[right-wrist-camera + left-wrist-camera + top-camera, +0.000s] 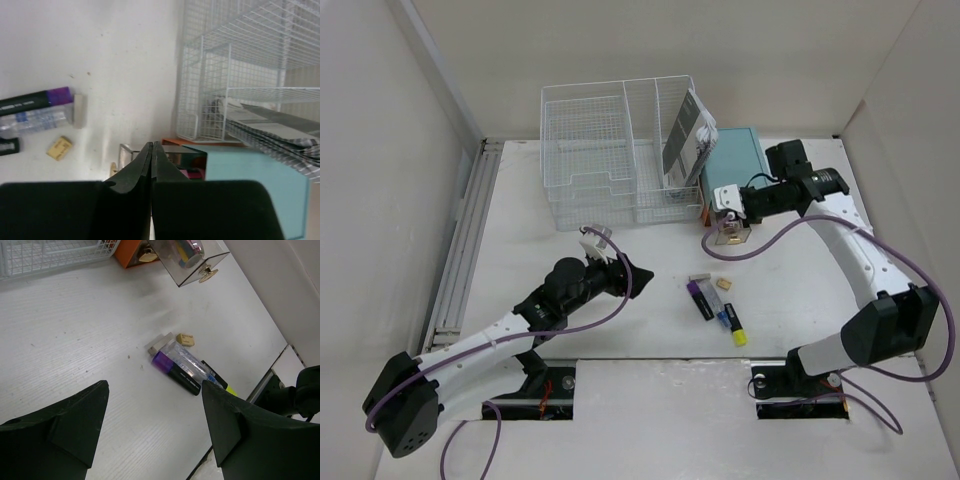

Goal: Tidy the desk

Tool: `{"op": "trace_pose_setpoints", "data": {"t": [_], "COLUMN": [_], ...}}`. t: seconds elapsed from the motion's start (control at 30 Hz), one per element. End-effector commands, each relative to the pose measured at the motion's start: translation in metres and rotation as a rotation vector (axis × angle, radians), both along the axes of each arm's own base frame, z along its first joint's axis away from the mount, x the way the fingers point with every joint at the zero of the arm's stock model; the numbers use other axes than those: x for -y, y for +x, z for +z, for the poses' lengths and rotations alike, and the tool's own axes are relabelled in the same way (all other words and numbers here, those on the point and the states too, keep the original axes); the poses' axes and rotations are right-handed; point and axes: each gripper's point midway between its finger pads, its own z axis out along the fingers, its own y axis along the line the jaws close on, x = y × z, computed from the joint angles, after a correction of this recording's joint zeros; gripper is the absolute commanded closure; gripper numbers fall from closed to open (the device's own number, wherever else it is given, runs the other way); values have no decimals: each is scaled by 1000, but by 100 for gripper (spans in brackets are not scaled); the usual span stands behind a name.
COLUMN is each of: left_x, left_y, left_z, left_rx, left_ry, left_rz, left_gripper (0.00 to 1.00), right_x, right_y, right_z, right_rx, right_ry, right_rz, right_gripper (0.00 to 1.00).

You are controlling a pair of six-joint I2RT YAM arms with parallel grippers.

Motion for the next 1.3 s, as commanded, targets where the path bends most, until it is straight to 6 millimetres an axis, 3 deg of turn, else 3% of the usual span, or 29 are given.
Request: {"op": "trace_pose_setpoints", "data": {"t": [0.0,0.2,0.27,0.5,0.6,0.63,0.73,0.77,0.93,1.1,1.2,1.27], "left_x": [3,1,1,1,1,1,-1,-3,-3,-3,-3,-3], "left_y": [4,2,3,3,2,2,2,1,0,0,0,0], "left_z": [16,12,14,14,17,17,16,15,16,16,16,16], "left_rx": [33,33,39,39,46,46,48,49,49,49,49,49], "left_ry": [-38,-38,-44,-44,-51,-51,-51,-52,-52,-52,-52,-52], "left_rz": [3,3,3,3,3,3,12,12,12,12,12,12], "left_gripper": [28,28,28,28,28,28,28,28,28,28,28,28], "right_x": [-6,23,29,37,36,36,36,31,27,30,36,30], "right_y": [-24,-37,-32,10,35,53,69,79,99,129,136,129], "right_z": [10,-44,-60,-86,-87,-82,-93,-88,-100,-91,-96,-90], "right_rx": [-94,-242,-292,-290,-278,-217,-200,-163,-137,-23,15,14], "right_ry": [62,-155,-212,-258,-237,-223,-241,-221,-221,-194,-199,-182], "right_rz": [9,13,1,-189,-288,-331,-439,-456,-564,-695,-759,-735], "right_gripper": [100,100,100,100,100,100,100,100,100,100,100,100]}}
